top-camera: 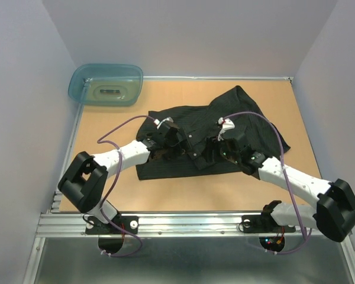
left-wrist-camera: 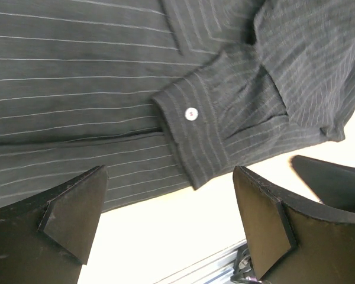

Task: Fold and stack the long sleeve shirts
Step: Flatten the shirt out

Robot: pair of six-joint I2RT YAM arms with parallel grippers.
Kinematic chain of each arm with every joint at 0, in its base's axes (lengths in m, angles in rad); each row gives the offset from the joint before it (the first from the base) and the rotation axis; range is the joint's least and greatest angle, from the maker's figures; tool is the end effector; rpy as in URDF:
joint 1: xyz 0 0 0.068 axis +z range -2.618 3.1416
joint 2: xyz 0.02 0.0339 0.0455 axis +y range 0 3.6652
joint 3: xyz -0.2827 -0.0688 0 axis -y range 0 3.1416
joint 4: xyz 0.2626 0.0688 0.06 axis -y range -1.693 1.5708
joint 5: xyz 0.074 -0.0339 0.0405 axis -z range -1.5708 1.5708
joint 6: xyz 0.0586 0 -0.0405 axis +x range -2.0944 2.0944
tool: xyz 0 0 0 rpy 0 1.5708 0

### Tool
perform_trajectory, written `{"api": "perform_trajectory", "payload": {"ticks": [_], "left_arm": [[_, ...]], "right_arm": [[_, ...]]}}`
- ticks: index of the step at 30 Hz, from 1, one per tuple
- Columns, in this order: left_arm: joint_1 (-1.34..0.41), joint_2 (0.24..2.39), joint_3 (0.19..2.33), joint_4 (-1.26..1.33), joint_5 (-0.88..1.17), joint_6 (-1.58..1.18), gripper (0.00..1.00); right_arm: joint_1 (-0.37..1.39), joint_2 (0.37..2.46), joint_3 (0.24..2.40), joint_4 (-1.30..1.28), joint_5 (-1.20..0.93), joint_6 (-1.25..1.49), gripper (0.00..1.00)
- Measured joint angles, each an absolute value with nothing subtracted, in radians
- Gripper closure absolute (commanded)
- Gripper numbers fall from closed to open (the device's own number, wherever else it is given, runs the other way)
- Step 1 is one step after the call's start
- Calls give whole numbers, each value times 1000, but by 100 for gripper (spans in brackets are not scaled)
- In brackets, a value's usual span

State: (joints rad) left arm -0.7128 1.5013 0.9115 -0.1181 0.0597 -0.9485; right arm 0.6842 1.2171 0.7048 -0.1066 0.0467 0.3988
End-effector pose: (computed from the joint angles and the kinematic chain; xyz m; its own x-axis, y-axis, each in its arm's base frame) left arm 0.2645 -0.2333 0.2132 -0.8450 -0.3417 -0.4113 0.0008 0.7684 -0.6399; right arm 0.2252 0.1801 0.2254 -0.6480 -0.0280 -0.7611 -0.3801 0.8779 0.2913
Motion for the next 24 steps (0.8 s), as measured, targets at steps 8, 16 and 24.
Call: {"api": "perform_trajectory", "payload": {"ticks": [8, 16, 24], "left_arm": [[-746, 1664, 982, -93, 80, -960, 16], [-768, 1773, 1044, -89, 75, -950, 32], [-772, 1802, 1065, -78, 74, -942, 36]], "right_arm": [[684, 1071, 701, -189, 274, 460, 10], [680, 1040, 641, -280, 434, 588, 0], [614, 1001, 591, -333, 449, 672, 0]]}}
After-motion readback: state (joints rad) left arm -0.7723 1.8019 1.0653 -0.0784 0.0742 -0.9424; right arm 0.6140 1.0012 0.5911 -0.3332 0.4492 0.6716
